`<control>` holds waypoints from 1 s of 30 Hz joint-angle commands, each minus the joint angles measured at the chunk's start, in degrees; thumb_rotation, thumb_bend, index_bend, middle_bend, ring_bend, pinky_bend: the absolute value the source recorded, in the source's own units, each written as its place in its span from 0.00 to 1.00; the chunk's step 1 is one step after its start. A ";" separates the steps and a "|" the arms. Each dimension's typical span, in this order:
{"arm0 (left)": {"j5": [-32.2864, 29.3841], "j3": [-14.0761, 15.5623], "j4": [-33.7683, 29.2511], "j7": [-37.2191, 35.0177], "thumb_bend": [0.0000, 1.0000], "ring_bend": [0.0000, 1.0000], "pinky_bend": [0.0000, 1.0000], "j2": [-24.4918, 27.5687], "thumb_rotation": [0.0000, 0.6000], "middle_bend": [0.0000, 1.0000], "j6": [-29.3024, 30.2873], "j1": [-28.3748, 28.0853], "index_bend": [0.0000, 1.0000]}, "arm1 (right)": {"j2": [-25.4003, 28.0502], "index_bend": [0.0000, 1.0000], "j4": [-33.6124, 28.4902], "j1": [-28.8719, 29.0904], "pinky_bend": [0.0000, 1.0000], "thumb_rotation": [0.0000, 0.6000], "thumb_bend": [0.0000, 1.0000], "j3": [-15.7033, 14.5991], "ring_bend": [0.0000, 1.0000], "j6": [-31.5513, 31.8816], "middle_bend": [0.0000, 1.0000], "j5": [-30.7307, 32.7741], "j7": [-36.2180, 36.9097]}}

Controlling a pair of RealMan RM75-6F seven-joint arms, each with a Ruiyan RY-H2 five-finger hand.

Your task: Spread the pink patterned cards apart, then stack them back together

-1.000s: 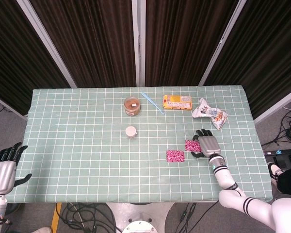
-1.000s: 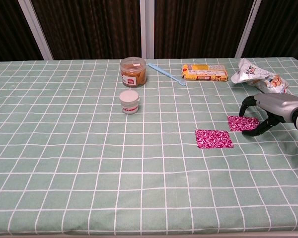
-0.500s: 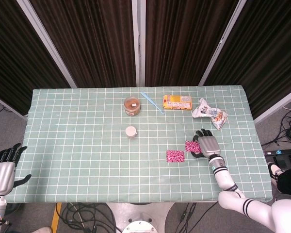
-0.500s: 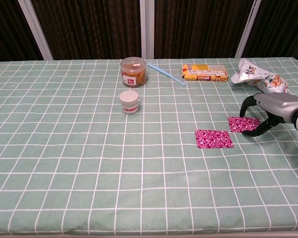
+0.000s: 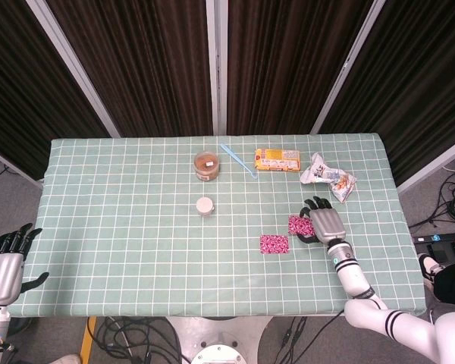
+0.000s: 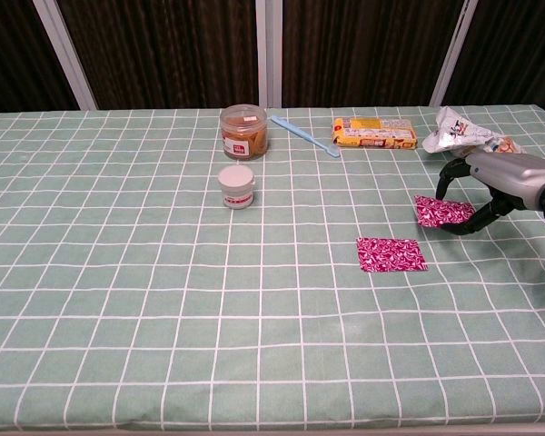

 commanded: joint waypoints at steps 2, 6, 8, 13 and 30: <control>0.01 -0.07 -0.14 0.15 0.09 0.18 0.19 0.05 1.00 0.22 -0.05 -0.09 0.22 | 2.74 0.41 -5.70 0.43 0.09 0.76 0.19 -0.23 0.00 -0.87 0.12 -2.49 1.72; -0.11 -0.01 -0.23 0.17 0.09 0.18 0.19 0.04 1.00 0.22 -0.16 -0.05 0.22 | 1.84 0.40 -7.15 1.18 0.09 0.75 0.19 -1.15 0.00 -1.39 0.12 -3.96 1.22; -0.14 0.12 -0.14 0.05 0.09 0.18 0.19 0.00 1.00 0.22 -0.15 0.07 0.22 | 0.87 0.40 -6.96 1.69 0.09 0.75 0.19 -1.55 0.00 -1.92 0.12 -4.18 0.66; -0.20 0.31 0.17 -0.36 0.09 0.18 0.19 -0.11 1.00 0.22 0.04 0.40 0.22 | -1.02 0.40 -5.70 2.29 0.09 0.75 0.19 -2.37 0.00 -2.35 0.12 -4.13 -0.88; -0.07 0.46 0.98 -1.34 0.09 0.18 0.19 -0.45 1.00 0.22 0.06 0.66 0.22 | -3.07 0.37 -4.30 2.36 0.09 0.75 0.18 -3.25 0.00 -1.83 0.11 -3.53 -2.84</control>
